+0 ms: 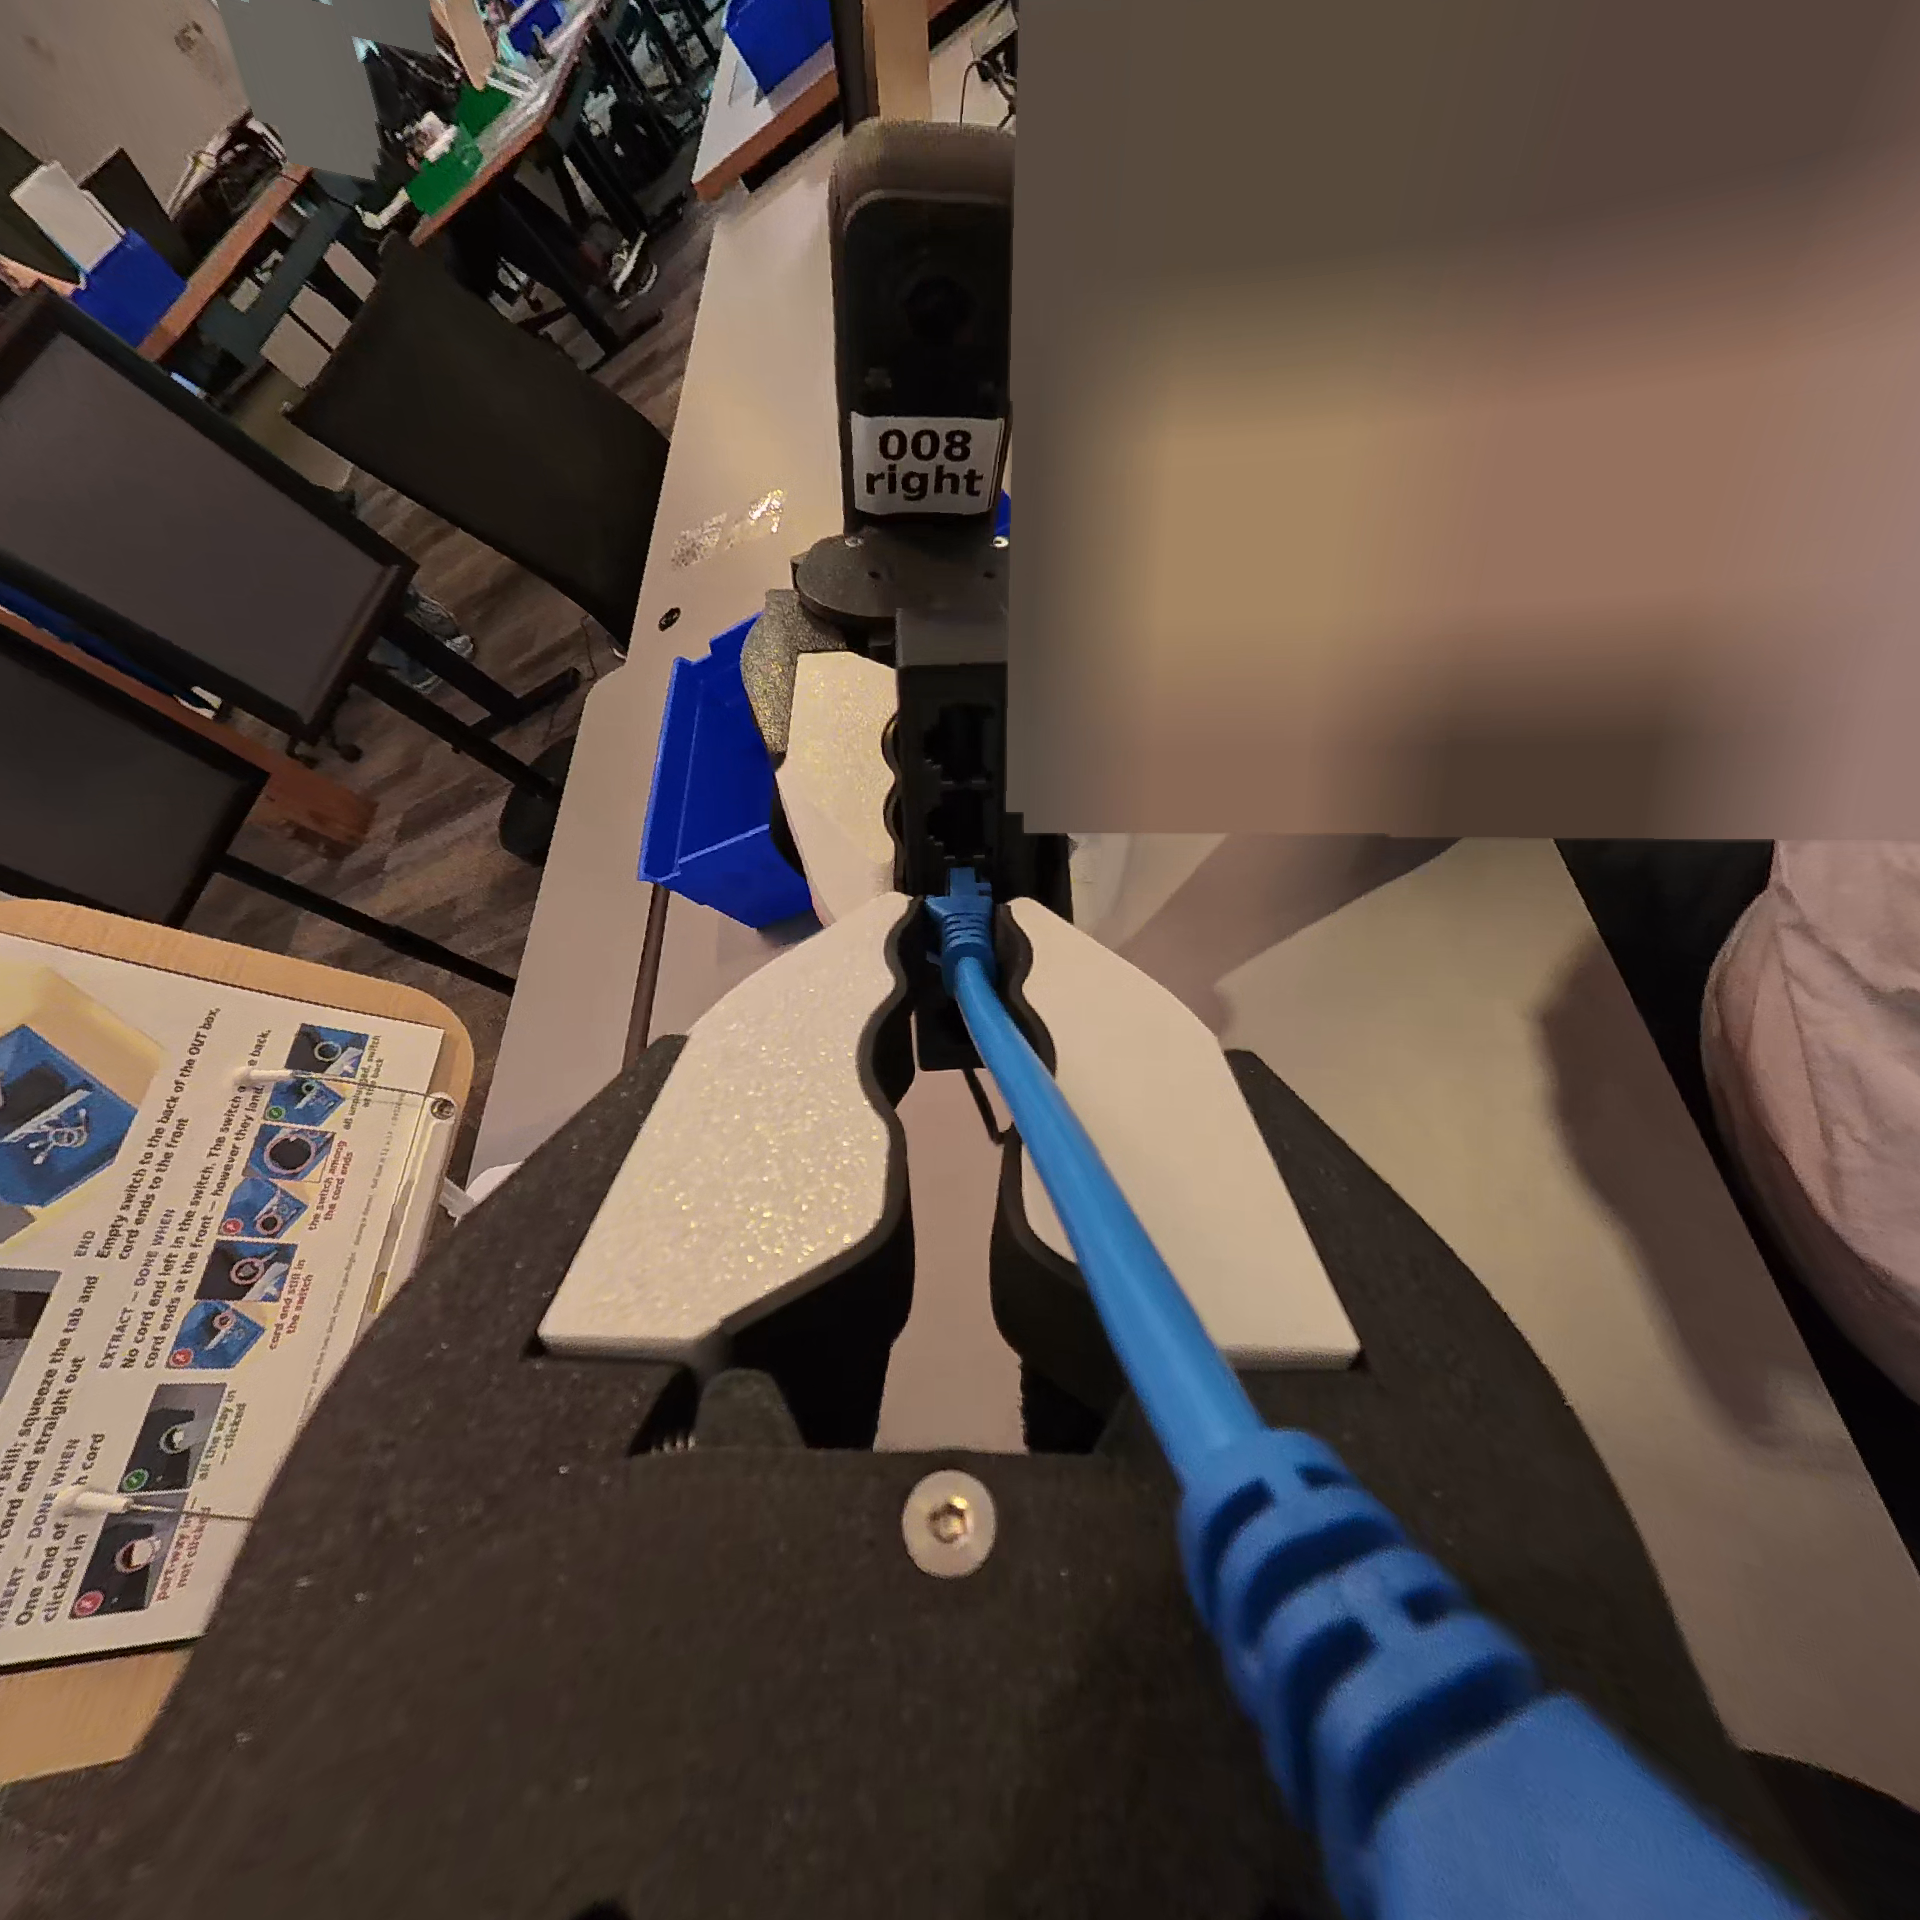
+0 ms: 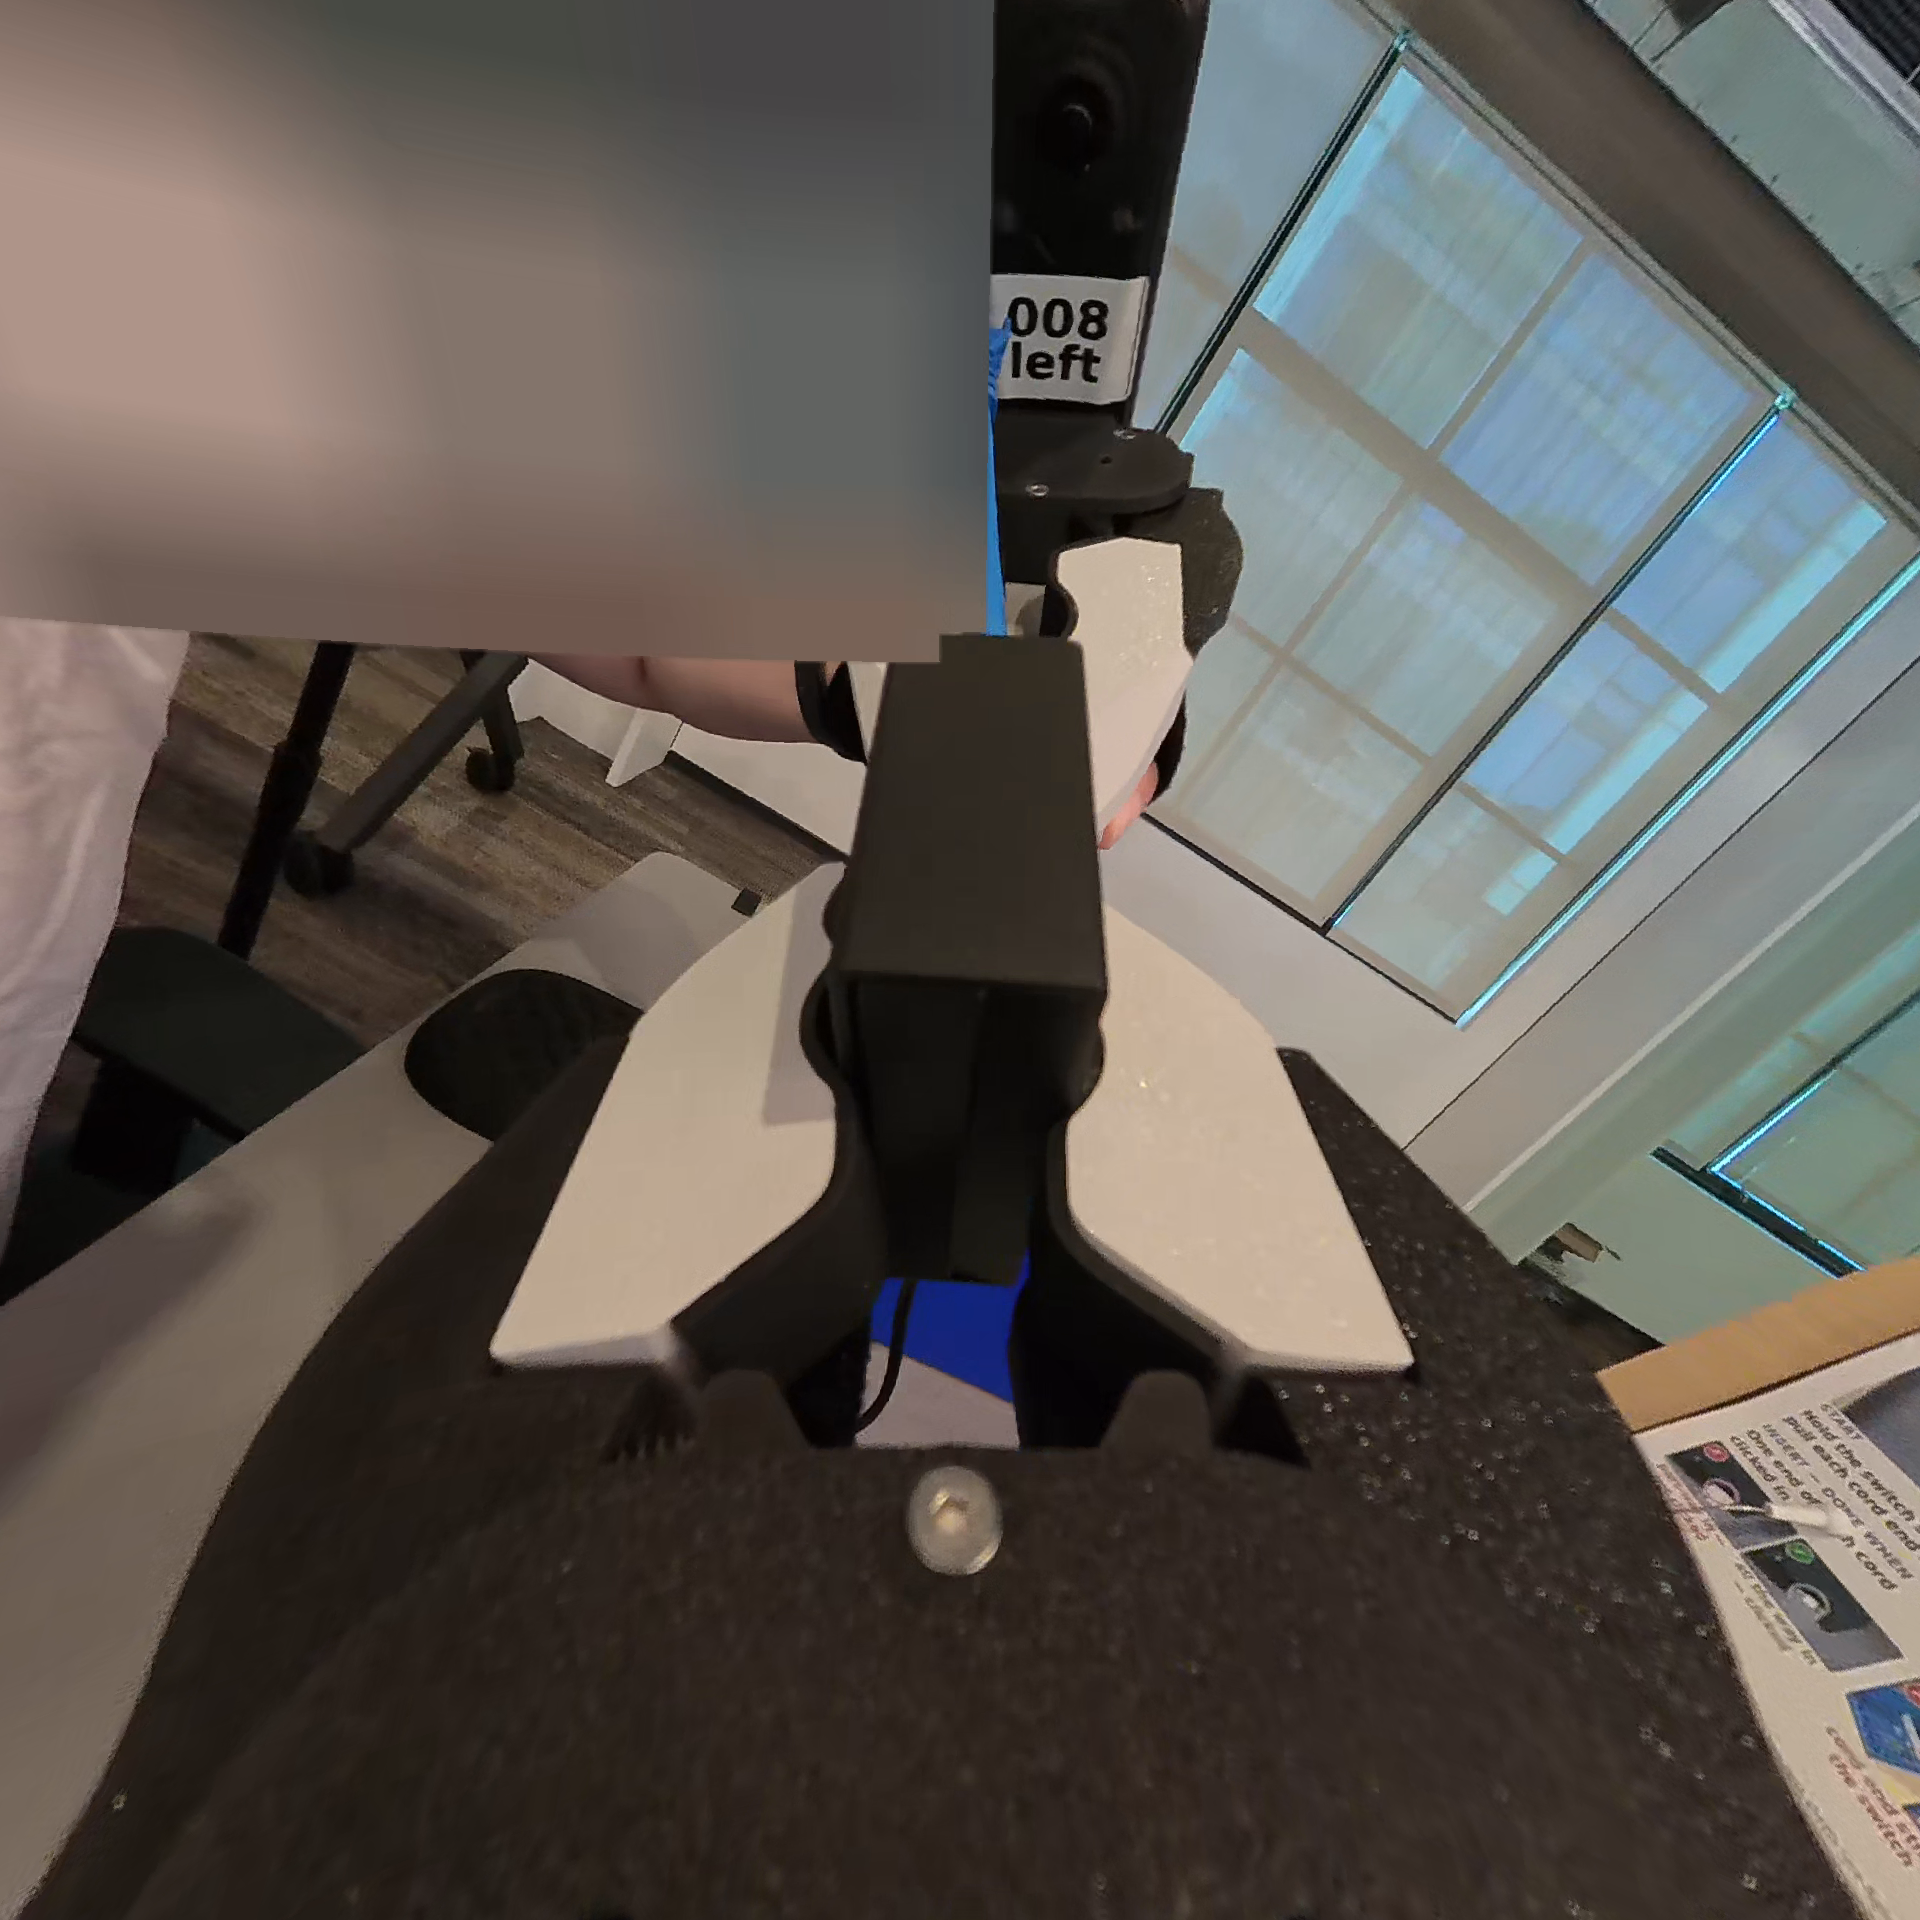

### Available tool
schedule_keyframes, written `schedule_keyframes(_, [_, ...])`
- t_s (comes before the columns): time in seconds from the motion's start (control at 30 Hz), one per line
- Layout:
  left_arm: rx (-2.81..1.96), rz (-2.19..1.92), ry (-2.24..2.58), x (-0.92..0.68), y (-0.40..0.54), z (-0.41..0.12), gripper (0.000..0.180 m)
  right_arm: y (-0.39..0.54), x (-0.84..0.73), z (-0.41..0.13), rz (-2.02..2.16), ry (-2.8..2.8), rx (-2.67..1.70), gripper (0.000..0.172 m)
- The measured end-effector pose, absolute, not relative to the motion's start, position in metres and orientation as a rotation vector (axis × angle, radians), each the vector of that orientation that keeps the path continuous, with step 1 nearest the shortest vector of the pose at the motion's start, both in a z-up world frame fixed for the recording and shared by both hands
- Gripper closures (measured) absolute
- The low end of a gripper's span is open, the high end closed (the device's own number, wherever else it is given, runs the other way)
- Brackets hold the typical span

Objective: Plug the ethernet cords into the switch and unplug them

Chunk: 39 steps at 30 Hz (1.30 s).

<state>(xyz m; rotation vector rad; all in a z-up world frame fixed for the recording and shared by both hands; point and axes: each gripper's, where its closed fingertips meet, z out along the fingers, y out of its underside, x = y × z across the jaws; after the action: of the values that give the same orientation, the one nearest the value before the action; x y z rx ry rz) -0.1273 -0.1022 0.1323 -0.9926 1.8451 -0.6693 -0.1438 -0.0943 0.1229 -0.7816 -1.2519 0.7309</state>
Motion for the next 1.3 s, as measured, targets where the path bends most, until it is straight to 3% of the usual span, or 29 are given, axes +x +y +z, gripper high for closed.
schedule_keyframes(1.3, [-0.970,-0.653,1.785,-0.157,-0.102,0.130,0.172,-0.094,-0.161,0.116,0.759,-1.261,-0.805,0.140])
